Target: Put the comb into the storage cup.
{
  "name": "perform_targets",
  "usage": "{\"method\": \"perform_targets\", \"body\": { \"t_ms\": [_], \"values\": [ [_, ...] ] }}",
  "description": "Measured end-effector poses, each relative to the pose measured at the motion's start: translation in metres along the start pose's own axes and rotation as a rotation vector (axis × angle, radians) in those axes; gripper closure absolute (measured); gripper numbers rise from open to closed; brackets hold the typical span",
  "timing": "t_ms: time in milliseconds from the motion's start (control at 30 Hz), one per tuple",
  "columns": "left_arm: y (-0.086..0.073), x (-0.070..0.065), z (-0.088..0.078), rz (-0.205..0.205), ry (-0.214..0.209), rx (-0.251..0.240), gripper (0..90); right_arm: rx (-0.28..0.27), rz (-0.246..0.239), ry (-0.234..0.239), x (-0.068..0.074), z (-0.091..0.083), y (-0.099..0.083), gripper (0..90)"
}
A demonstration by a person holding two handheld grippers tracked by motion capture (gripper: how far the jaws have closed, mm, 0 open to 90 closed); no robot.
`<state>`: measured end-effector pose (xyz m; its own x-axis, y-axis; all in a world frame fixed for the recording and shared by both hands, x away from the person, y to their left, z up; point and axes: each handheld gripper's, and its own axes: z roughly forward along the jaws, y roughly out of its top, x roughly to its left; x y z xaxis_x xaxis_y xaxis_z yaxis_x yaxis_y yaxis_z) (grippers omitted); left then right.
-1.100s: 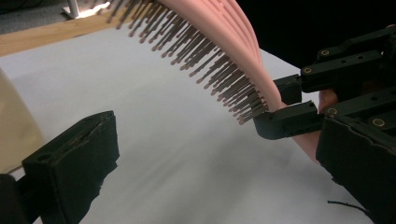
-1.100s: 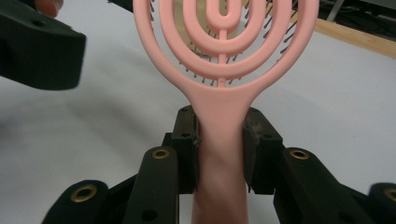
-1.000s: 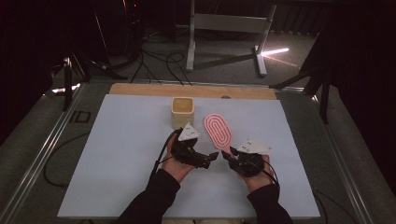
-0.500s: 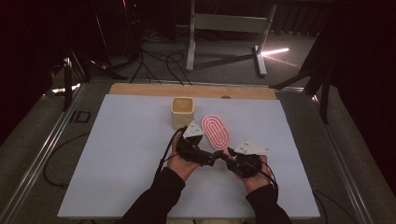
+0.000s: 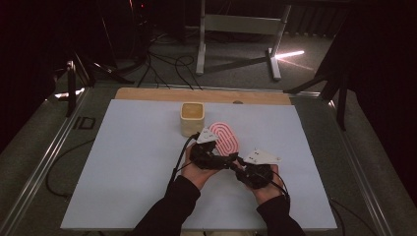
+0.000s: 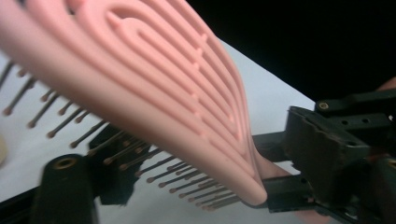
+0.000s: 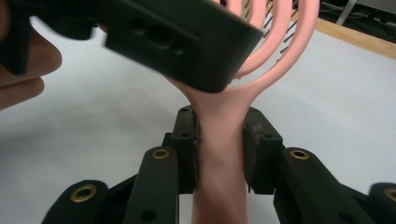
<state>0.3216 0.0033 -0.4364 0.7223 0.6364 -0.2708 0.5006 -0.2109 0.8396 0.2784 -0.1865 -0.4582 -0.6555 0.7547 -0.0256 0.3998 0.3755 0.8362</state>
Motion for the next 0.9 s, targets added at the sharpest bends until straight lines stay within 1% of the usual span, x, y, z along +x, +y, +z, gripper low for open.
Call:
{"method": "perform_targets", "body": {
  "t_ms": [67,133,167,200,300,400,500,600,667,700,767,800,900],
  "values": [
    [0.0001,0.0004,0.0002,-0.012,-0.007,-0.009,29.5,-0.004,0.006,-0.003,-0.0003,-0.0003,-0.0002,69.6],
    [0.0002,0.0003,0.0002,-0.013,-0.005,-0.011,33.6,-0.004,0.009,-0.004,-0.0001,-0.0005,-0.0002,69.6],
    [0.0006,0.0004,0.0002,-0.017,-0.003,-0.014,33.6,-0.007,0.008,-0.003,-0.0001,-0.0004,-0.0002,69.6],
    [0.0007,0.0006,0.0002,-0.023,-0.005,-0.015,36.8,-0.01,0.007,-0.003,0.0008,-0.0002,-0.0002,69.6],
    [0.001,0.0019,-0.0006,-0.041,-0.006,-0.03,39.9,-0.015,0.013,-0.009,0.0021,0.0,-0.0008,69.6],
    [0.0015,0.003,-0.0014,-0.056,-0.001,-0.041,40.8,-0.024,0.007,-0.019,0.0032,-0.0002,-0.0008,69.6],
    [0.0015,0.0042,-0.001,-0.059,0.01,-0.047,40.7,-0.033,0.008,-0.02,0.0044,-0.0008,-0.0004,69.6],
    [0.0012,0.0052,0.0002,-0.071,0.001,-0.048,40.8,-0.04,0.0,-0.02,0.0067,-0.0009,0.0003,69.6],
    [0.0007,0.0053,0.0001,-0.083,-0.01,-0.061,42.7,-0.041,-0.006,-0.018,0.008,-0.0006,0.0005,69.6],
    [0.0004,0.0059,-0.0004,-0.089,-0.02,-0.069,45.7,-0.042,-0.007,-0.015,0.0082,-0.0004,0.0005,69.6],
    [-0.0001,0.0079,-0.001,-0.113,-0.054,-0.084,50.8,-0.043,0.0,-0.015,0.0083,-0.0007,0.0003,69.6],
    [-0.0002,0.0085,-0.0012,-0.119,-0.065,-0.088,53.1,-0.044,-0.002,-0.015,0.0075,-0.0007,0.0001,69.6],
    [-0.0003,0.0083,-0.0013,-0.121,-0.082,-0.097,57.7,-0.046,0.015,-0.001,0.0078,0.0001,-0.0004,69.6]
  ]
}}
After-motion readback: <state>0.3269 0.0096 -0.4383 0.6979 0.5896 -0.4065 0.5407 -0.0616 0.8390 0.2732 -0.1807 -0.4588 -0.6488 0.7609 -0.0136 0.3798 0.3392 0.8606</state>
